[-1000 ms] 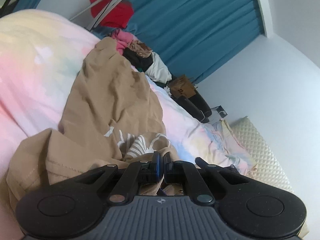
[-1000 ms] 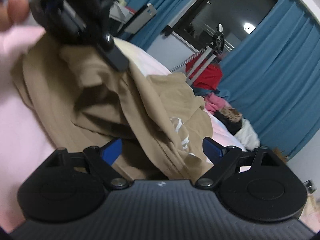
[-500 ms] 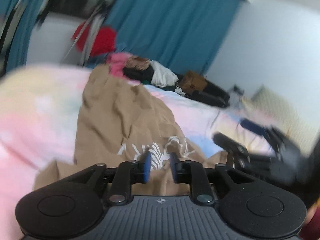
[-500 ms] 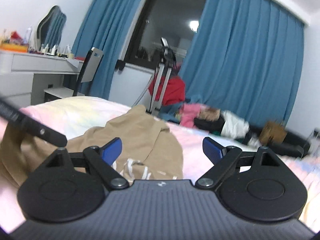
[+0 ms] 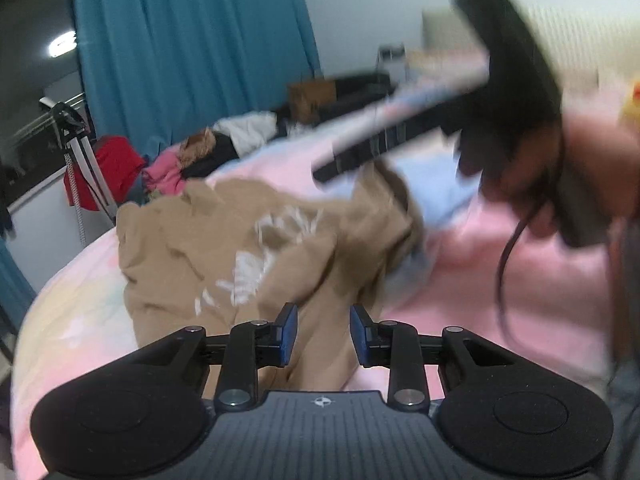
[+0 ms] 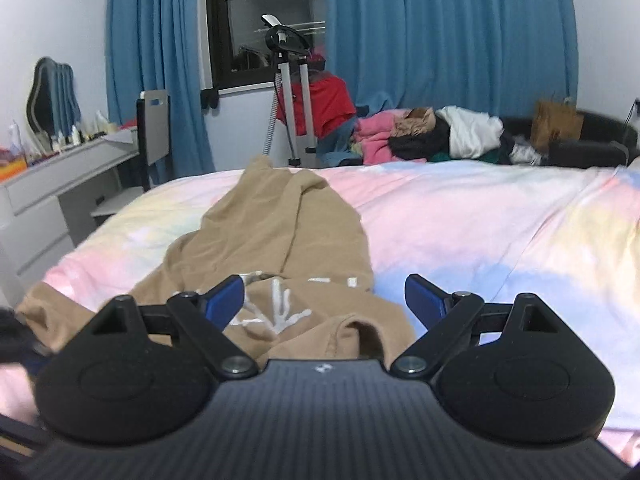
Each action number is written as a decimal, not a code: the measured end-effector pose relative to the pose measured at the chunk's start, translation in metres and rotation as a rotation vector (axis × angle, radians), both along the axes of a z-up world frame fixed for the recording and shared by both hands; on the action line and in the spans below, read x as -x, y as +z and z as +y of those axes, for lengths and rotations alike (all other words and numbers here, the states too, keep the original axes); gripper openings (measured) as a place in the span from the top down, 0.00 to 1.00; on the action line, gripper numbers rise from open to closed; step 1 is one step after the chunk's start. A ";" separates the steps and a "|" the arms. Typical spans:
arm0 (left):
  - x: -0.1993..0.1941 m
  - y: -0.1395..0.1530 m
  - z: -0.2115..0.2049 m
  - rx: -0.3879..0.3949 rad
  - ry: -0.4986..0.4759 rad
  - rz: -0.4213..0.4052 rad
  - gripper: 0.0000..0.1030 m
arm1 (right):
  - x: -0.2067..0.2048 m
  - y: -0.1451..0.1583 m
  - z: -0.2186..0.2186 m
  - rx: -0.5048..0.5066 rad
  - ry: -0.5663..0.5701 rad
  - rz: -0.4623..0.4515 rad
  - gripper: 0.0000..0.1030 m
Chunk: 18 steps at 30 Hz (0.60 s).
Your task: Fold clothes
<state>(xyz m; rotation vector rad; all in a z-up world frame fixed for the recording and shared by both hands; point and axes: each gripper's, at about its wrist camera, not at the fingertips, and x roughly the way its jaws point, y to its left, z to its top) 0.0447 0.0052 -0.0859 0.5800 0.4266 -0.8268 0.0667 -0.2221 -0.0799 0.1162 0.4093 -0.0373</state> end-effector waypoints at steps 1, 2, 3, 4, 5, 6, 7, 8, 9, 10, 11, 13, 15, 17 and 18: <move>-0.003 -0.007 -0.002 -0.036 0.017 -0.011 0.71 | 0.001 0.001 0.001 -0.002 0.006 -0.001 0.15; -0.007 -0.013 -0.003 -0.063 0.040 -0.026 0.71 | 0.002 0.001 0.001 -0.004 0.012 -0.002 0.20; -0.010 -0.017 -0.004 -0.089 0.053 -0.042 0.71 | 0.003 0.002 0.002 -0.005 0.017 -0.003 0.21; -0.012 -0.022 -0.005 -0.115 0.064 -0.059 0.72 | 0.003 0.002 0.002 -0.007 0.021 -0.003 0.21; -0.012 -0.025 -0.006 -0.142 0.064 -0.080 0.76 | 0.003 0.003 0.002 -0.009 0.025 -0.003 0.21; -0.010 -0.029 -0.008 -0.178 0.057 -0.103 0.76 | 0.003 0.002 0.002 -0.014 0.026 0.001 0.21; -0.007 -0.032 -0.010 -0.215 0.049 -0.127 0.76 | 0.002 0.002 0.000 -0.021 0.027 0.005 0.21; -0.005 -0.034 -0.011 -0.245 0.042 -0.149 0.76 | 0.002 0.002 0.000 -0.027 0.029 0.011 0.21; -0.003 -0.036 -0.012 -0.273 0.035 -0.170 0.76 | 0.001 0.001 -0.001 -0.031 0.031 0.017 0.21; -0.001 -0.038 -0.013 -0.301 0.028 -0.192 0.76 | 0.001 0.000 -0.001 -0.034 0.033 0.023 0.21; 0.001 -0.039 -0.014 -0.325 0.024 -0.211 0.76 | 0.001 -0.001 0.000 -0.033 0.033 0.027 0.21; 0.004 -0.040 -0.015 -0.352 0.019 -0.234 0.75 | 0.000 -0.002 0.000 -0.033 0.033 0.036 0.21; 0.004 -0.042 -0.016 -0.363 0.024 -0.235 0.74 | 0.000 -0.004 0.000 -0.032 0.032 0.044 0.21; 0.005 -0.048 -0.018 -0.399 0.013 -0.254 0.73 | -0.001 -0.005 0.000 -0.036 0.032 0.052 0.21; 0.007 -0.052 -0.020 -0.426 0.004 -0.272 0.72 | -0.001 -0.005 0.000 -0.041 0.033 0.056 0.21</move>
